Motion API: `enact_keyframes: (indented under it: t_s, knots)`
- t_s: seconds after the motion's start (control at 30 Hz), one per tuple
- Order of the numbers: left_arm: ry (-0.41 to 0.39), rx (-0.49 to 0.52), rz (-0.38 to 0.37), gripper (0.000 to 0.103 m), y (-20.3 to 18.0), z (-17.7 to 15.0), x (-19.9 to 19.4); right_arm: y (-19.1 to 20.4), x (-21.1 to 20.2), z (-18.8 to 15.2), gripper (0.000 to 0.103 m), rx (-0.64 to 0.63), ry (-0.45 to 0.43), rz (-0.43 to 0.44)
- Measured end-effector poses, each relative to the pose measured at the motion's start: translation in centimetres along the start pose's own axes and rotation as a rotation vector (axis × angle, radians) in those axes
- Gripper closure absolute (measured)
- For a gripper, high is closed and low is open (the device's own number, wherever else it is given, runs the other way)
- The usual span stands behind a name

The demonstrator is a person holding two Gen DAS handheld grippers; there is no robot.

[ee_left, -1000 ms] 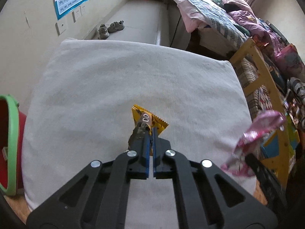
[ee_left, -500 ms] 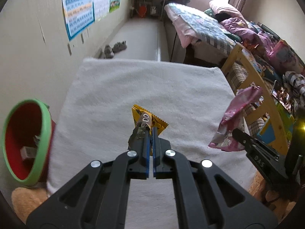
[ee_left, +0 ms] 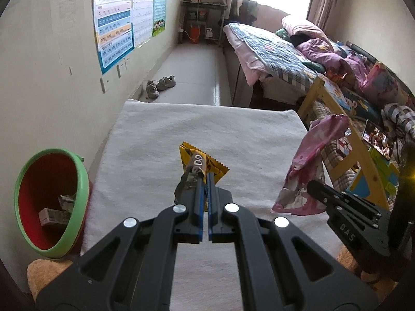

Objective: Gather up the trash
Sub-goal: 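Carry the yellow wrapper with the left tool while the right tool carries the pink wrapper toward the bin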

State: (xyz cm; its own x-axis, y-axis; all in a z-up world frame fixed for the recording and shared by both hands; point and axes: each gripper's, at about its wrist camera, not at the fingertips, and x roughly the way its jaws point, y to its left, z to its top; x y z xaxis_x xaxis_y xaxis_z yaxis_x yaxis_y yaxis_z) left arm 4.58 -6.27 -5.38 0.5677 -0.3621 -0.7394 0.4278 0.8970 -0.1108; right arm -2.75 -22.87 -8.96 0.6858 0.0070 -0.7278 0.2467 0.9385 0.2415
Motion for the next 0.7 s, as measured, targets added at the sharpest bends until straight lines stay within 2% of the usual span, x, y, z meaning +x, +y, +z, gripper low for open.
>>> enact_keyframes:
  t_s: [0.7]
  knots:
    - [-0.035,-0.084,0.043,0.102,4.4,-1.0,-1.5,3.9,-1.5,1.4,0.098,-0.104,-0.04,0.008]
